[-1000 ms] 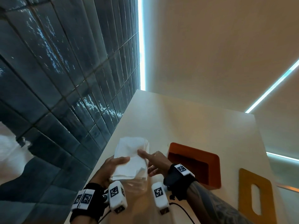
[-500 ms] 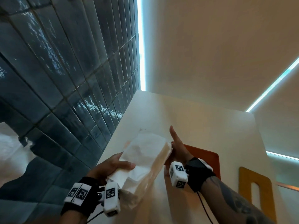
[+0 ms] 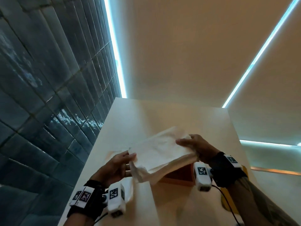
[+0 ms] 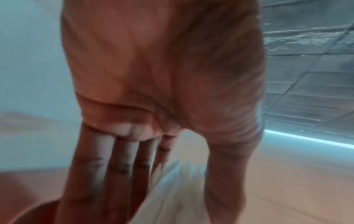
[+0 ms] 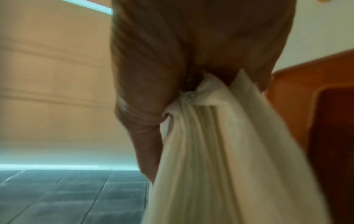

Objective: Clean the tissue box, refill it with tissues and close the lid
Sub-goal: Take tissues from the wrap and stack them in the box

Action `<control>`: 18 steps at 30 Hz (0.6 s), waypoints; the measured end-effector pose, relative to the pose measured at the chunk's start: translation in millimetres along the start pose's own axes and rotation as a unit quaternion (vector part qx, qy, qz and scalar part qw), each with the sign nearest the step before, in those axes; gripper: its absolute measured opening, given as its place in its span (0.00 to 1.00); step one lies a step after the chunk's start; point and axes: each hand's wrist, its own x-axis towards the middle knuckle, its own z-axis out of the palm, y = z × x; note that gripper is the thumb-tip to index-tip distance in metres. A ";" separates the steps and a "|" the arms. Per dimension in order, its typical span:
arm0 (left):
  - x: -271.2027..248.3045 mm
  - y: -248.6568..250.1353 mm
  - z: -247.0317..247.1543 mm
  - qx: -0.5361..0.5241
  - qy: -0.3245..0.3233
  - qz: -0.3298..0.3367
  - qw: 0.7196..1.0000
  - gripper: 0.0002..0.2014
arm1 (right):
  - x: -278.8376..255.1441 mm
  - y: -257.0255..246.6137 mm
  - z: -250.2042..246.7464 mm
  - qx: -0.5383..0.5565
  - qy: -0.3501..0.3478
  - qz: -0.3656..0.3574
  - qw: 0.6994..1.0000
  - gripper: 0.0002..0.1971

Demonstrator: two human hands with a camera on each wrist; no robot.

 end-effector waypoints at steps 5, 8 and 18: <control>29.3 -3.1 33.7 0.026 0.043 0.001 0.999 0.29 | -12.9 17.0 -26.2 0.042 0.095 -0.031 0.994 0.25; 51.1 -4.9 56.9 0.105 0.099 0.022 0.989 0.21 | -17.3 30.0 -30.0 0.046 0.123 -0.017 0.991 0.30; 94.4 -41.5 67.2 0.271 0.251 0.009 0.929 0.14 | -21.7 64.7 -39.2 0.032 0.152 0.123 0.980 0.17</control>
